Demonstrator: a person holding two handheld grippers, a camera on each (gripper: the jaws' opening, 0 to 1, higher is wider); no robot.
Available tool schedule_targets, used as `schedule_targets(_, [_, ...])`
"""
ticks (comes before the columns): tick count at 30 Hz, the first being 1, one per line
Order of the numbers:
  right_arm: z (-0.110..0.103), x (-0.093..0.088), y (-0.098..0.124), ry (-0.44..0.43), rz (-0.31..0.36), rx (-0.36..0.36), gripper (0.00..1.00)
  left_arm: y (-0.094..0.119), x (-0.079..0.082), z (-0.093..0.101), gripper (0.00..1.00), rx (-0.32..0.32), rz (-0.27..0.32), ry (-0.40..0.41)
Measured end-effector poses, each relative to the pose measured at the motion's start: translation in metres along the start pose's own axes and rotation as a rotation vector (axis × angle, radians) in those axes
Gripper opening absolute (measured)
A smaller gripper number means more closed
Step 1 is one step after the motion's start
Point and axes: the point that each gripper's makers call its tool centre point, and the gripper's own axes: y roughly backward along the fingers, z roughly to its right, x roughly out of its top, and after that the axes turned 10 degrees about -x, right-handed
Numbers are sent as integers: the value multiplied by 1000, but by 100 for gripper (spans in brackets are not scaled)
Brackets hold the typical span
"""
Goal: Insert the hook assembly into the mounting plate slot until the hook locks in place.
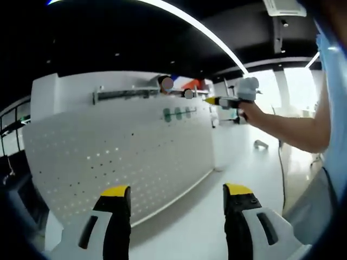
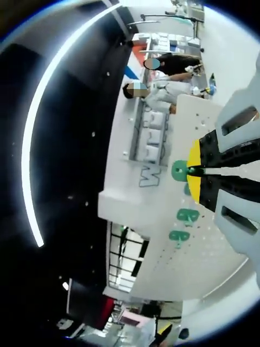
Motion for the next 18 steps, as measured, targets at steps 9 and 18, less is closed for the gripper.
schedule_targets(9, [8, -14, -15, 3, -14, -16, 1, 2, 1, -1, 71, -7, -3, -9])
schedule_targets(18, [8, -26, -23, 18, -41, -9, 1, 6, 4, -1, 71, -39, -4, -31])
